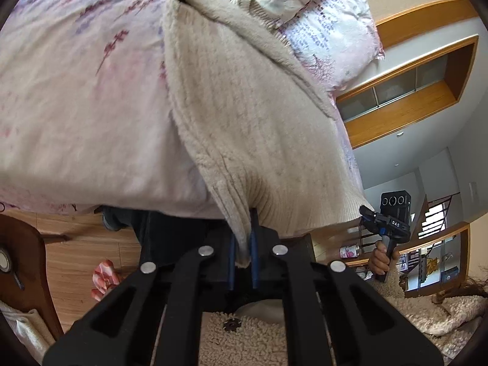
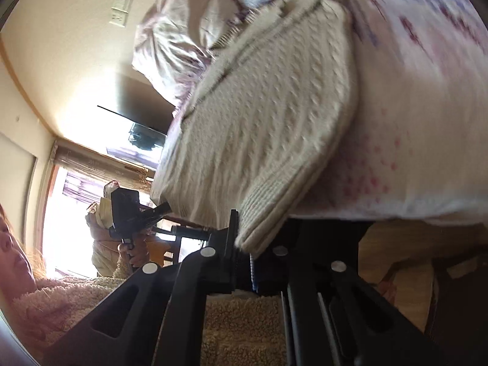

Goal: Fold small clothes

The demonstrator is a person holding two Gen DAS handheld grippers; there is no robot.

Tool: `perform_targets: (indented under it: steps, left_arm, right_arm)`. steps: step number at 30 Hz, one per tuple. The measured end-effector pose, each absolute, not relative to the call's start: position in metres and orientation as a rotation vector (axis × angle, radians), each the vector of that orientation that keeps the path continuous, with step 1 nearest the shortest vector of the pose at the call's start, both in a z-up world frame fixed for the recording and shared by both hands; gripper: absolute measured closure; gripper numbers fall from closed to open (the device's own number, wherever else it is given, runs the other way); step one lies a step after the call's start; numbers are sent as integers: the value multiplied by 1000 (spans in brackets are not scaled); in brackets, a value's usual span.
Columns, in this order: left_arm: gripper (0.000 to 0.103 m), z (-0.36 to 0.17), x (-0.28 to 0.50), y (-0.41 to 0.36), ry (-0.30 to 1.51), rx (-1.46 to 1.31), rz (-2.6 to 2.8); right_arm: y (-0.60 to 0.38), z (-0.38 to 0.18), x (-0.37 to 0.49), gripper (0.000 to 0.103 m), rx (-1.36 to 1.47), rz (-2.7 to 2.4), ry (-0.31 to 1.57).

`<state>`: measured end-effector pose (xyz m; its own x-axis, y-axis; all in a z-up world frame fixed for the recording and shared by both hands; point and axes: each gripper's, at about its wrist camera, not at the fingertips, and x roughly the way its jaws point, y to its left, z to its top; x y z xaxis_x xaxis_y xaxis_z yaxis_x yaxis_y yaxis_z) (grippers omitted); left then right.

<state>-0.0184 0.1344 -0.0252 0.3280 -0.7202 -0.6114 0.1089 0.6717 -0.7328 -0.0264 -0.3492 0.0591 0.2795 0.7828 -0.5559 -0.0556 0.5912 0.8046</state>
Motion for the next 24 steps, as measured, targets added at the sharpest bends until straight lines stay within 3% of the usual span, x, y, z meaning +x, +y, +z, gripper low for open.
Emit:
perform_targets:
  steps: [15, 24]
  left_arm:
    - [97, 52, 68, 152, 865, -525, -403]
    - [97, 83, 164, 141, 807, -492, -340]
  right_arm:
    - [-320, 157, 45, 98, 343, 376, 736]
    - [-325, 169, 122, 102, 265, 215, 625]
